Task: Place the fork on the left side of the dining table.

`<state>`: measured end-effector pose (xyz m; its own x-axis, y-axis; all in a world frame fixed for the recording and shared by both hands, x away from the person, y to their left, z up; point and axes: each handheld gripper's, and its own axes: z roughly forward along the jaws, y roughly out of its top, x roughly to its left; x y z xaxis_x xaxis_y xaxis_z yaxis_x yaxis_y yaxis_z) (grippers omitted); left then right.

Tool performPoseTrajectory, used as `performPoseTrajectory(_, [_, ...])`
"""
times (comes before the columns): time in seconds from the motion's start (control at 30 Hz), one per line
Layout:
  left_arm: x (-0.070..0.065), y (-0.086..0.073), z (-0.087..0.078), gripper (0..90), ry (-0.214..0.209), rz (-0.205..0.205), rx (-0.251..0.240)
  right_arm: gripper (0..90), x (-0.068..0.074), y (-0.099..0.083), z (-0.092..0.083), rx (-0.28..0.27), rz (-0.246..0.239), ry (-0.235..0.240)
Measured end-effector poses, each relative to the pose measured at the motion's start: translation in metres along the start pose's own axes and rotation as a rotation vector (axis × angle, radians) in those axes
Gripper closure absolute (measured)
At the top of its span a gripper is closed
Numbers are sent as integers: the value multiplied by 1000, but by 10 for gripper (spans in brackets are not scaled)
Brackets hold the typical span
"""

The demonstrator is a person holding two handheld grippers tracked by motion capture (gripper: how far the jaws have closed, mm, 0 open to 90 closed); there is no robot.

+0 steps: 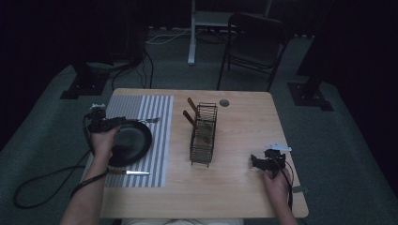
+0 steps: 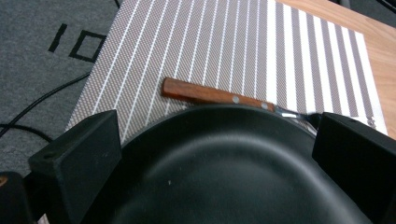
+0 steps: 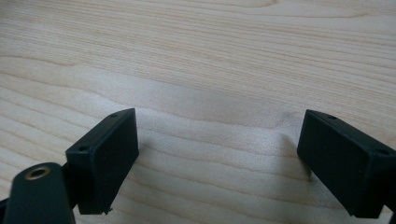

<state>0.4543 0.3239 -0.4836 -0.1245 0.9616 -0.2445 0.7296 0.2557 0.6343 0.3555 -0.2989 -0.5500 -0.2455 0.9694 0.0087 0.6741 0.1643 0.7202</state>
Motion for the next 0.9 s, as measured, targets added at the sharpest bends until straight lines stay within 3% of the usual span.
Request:
performPoseTrajectory(0.3, [0,-23,-12,15,-5,41,-13,121,0,0,0,0,0,0])
performPoseTrajectory(0.7, [0,-51,-36,15,-45,105,-47,121,0,0,0,0,0,0])
performPoseTrajectory(0.77, [1,-62,-41,15,-49,123,-55,121,0,0,0,0,0,0])
performPoseTrajectory(0.9, [3,-69,-46,15,-55,128,-56,121,0,0,0,0,0,0])
